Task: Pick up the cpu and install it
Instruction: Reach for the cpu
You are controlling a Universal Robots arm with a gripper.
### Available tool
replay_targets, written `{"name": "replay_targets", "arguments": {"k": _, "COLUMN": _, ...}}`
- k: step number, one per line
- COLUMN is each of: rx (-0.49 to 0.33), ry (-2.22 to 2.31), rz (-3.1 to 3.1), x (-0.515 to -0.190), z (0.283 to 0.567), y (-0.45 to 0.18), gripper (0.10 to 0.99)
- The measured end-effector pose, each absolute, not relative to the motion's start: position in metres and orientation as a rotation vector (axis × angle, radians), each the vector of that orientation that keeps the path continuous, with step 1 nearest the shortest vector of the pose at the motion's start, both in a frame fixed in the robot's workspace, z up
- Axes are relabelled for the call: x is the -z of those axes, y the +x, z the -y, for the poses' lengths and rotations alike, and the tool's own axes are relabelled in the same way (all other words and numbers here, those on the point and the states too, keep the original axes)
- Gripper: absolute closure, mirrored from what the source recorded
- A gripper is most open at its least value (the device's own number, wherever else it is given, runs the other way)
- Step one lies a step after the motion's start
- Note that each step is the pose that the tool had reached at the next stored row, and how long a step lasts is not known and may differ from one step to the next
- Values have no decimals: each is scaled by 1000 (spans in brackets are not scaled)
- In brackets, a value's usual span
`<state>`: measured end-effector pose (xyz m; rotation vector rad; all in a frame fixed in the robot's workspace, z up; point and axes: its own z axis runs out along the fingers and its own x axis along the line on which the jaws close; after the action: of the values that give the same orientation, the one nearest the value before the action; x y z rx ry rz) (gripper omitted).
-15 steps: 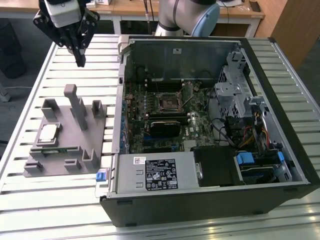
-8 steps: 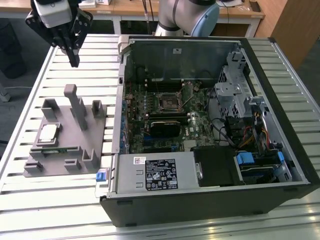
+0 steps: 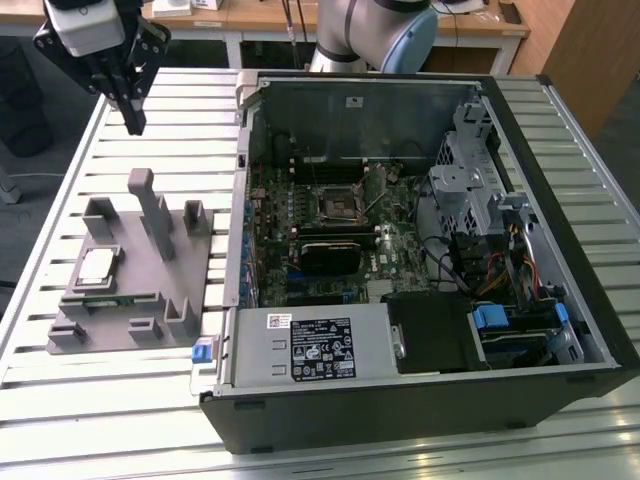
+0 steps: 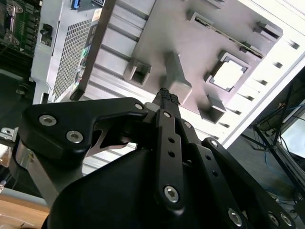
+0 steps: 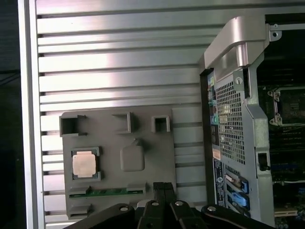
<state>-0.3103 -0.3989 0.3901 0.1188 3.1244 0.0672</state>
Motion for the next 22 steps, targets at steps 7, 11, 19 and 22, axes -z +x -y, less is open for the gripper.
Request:
{"name": "replay_targets", "arguments": {"k": 7, "rx": -67, "ry": 119, "rz": -3127, "x": -389, "z": 399, "y": -330, "gripper": 980}}
{"name": "replay_targets", "arguments": {"k": 11, "rx": -67, "ry": 119, "rz": -3129, "x": -389, "z": 399, "y": -342, "gripper": 980}}
{"name": "replay_targets", "arguments": {"k": 19, "rx": -67, "ry": 119, "rz": -3130, "x": -387, "z": 399, "y": -375, "gripper": 980}}
{"name": "replay_targets", "arguments": {"k": 22, "rx": -67, "ry": 119, "rz": -3130, "x": -386, "z": 399, "y": -389, "gripper": 980}}
